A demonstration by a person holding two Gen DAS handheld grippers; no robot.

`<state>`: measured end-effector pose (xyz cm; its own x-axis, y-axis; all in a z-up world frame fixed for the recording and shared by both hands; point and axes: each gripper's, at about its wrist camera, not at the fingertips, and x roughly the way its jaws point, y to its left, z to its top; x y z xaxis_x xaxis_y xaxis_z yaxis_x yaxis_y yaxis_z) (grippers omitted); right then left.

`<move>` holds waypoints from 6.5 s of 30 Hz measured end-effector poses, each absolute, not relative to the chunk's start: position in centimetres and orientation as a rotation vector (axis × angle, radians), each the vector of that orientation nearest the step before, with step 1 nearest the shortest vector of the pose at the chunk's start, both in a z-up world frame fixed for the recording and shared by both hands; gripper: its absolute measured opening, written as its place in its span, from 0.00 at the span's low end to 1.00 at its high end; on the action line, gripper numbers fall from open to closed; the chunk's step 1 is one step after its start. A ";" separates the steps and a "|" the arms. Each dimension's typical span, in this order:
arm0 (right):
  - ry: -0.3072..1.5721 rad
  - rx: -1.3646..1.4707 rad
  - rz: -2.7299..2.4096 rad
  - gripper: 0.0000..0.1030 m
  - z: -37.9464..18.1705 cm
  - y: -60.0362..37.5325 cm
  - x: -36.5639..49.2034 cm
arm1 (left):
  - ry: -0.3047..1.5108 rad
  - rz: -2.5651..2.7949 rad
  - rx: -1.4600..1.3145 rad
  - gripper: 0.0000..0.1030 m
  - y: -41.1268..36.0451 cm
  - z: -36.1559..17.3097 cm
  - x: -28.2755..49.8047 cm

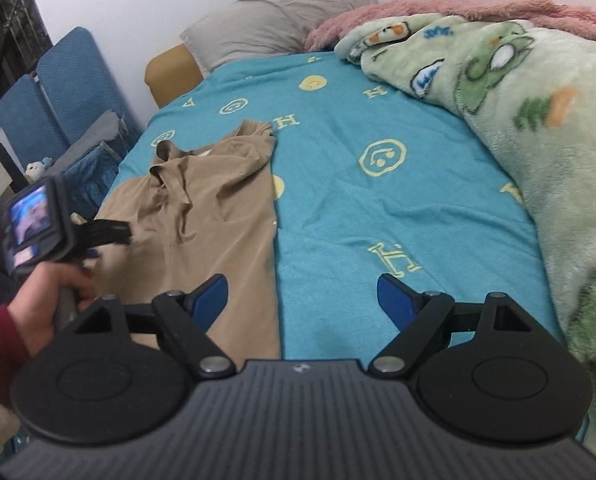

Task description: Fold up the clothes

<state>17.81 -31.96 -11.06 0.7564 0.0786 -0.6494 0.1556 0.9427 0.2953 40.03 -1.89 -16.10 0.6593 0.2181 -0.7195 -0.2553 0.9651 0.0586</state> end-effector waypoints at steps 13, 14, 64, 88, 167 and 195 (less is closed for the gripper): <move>0.572 0.327 0.075 0.80 -9.3 -30.4 16.0 | 0.711 -0.007 -0.032 0.70 -0.9 -8.4 25.0; 0.558 0.317 0.083 0.80 -9.0 -30.1 15.7 | 0.697 -0.027 -0.029 0.74 -1.0 -7.5 23.5; 0.415 0.010 0.482 0.06 -8.2 1.2 44.5 | 0.648 0.058 -0.400 0.98 17.8 -12.3 19.9; 0.599 0.421 0.062 1.00 -13.7 -26.3 43.6 | 0.677 -0.140 -0.186 0.98 9.5 -13.6 20.7; 0.612 0.508 -0.024 1.00 -5.7 -29.1 4.6 | 0.773 -0.191 0.829 0.05 -7.0 -6.1 0.2; 0.647 0.605 -0.027 1.00 -7.0 -30.2 4.7 | 1.032 -0.388 0.184 0.61 -4.1 -8.9 4.5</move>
